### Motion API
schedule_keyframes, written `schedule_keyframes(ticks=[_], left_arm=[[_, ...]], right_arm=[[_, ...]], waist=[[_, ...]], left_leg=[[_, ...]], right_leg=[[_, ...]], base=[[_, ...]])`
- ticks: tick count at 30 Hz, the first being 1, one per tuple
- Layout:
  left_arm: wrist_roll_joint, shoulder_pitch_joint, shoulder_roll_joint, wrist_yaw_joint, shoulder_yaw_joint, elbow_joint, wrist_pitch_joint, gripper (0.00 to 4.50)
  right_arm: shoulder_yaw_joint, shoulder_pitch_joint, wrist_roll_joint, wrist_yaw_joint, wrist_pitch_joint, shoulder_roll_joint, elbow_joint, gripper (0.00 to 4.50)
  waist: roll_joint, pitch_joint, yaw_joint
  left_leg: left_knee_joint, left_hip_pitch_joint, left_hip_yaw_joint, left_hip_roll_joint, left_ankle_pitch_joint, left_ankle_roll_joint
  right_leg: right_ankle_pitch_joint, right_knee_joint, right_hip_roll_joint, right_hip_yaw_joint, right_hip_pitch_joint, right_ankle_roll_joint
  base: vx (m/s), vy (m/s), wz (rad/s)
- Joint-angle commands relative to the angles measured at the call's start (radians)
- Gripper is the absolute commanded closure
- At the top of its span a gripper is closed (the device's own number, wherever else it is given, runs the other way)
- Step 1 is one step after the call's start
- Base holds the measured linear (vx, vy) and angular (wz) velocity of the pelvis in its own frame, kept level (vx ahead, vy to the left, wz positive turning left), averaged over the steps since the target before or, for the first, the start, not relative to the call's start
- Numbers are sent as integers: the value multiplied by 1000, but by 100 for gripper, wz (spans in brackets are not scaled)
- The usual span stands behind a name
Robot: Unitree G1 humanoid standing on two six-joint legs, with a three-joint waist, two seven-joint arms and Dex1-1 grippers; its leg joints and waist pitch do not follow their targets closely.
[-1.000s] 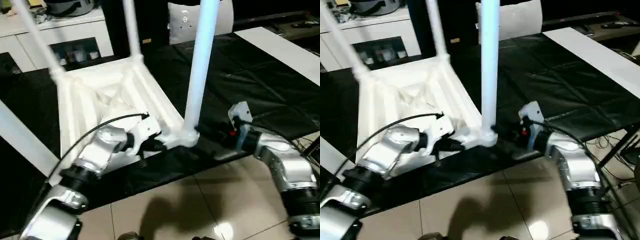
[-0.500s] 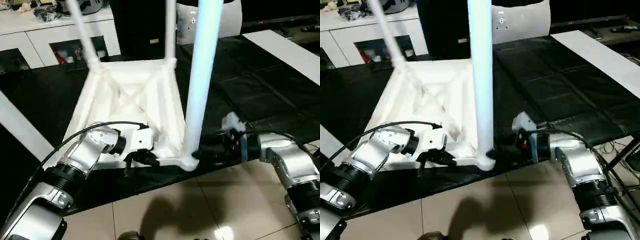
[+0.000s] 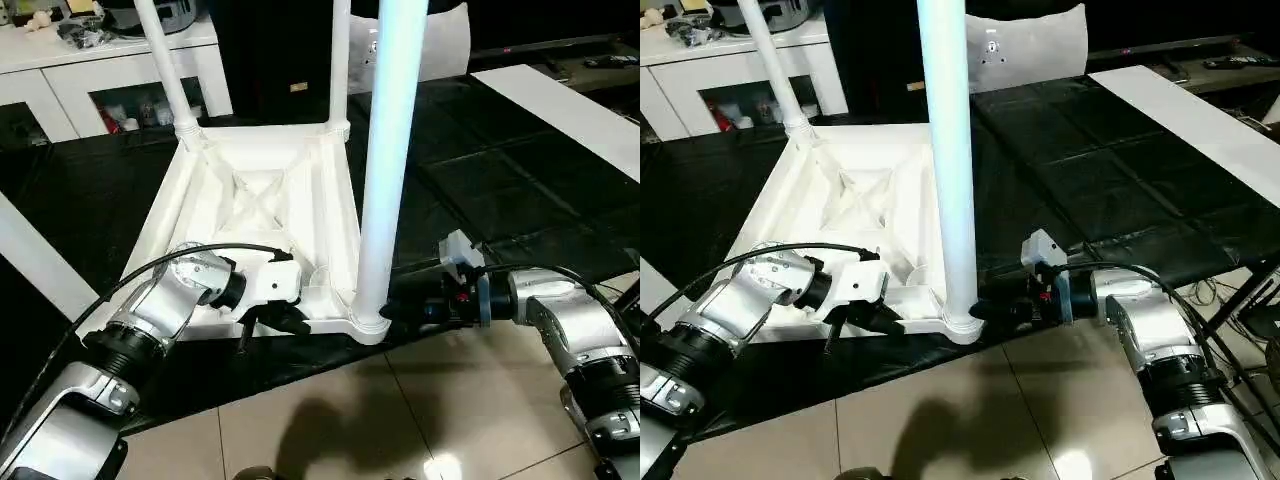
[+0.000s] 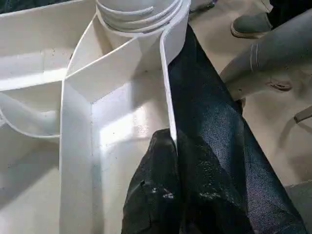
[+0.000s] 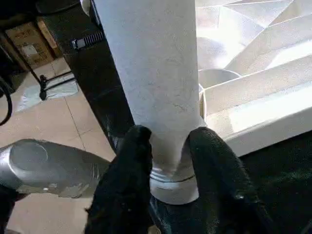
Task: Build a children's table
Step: Rotate leg to tighten
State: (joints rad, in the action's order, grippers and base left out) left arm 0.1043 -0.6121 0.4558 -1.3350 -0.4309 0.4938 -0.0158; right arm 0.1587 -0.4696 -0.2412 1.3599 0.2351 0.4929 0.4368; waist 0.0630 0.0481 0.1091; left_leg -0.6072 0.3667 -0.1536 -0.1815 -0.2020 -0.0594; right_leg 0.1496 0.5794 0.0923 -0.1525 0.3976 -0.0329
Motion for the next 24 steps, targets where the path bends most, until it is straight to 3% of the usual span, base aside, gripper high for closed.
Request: schedule_keyframes(ticks=[1,4,9,11,16,20,24], left_arm=[[11,-1,-22,-66,-70,-20,40,450],[13,2,-21,-66,-71,-18,42,450],[14,3,-21,-67,-70,-17,43,450],[15,3,-21,-66,-70,-17,43,450],[17,6,-20,-64,-71,-19,42,450],[18,11,-18,-65,-72,-20,42,450],[18,12,-17,-66,-72,-21,41,450]], right_arm=[[-8,-48,-19,-31,21,-25,-3,309],[-12,-55,-35,-15,42,-27,3,280],[-13,-63,-28,-14,21,-38,17,244],[-6,-68,-10,-23,0,-43,24,211],[16,-60,8,-8,-14,-43,14,211],[10,-54,-13,13,-15,-47,-6,211],[8,-54,-14,16,-13,-46,-4,211]], waist=[[-17,-74,-1],[-16,-76,-1],[-15,-77,0],[-16,-76,0],[-15,-76,-1],[-15,-79,4],[-14,-78,4]], left_leg=[[65,-3,8,-51,-145,87],[64,-5,7,-52,-140,87],[63,-3,7,-53,-130,89],[64,-3,7,-53,-135,88],[65,-4,6,-53,-142,86],[64,-4,7,-57,-124,92],[64,-5,6,-55,-131,90]], right_leg=[[379,-77,73,60,-60,-118],[370,-75,73,60,-59,-123],[344,-71,74,62,-60,-134],[353,-71,74,61,-59,-133],[360,-73,74,62,-58,-131],[296,-62,73,65,-59,-152],[309,-65,74,64,-59,-150]], base=[[0,0,0],[0,0,0],[0,0,0],[0,0,0],[0,0,0],[0,0,0],[0,0,0]])
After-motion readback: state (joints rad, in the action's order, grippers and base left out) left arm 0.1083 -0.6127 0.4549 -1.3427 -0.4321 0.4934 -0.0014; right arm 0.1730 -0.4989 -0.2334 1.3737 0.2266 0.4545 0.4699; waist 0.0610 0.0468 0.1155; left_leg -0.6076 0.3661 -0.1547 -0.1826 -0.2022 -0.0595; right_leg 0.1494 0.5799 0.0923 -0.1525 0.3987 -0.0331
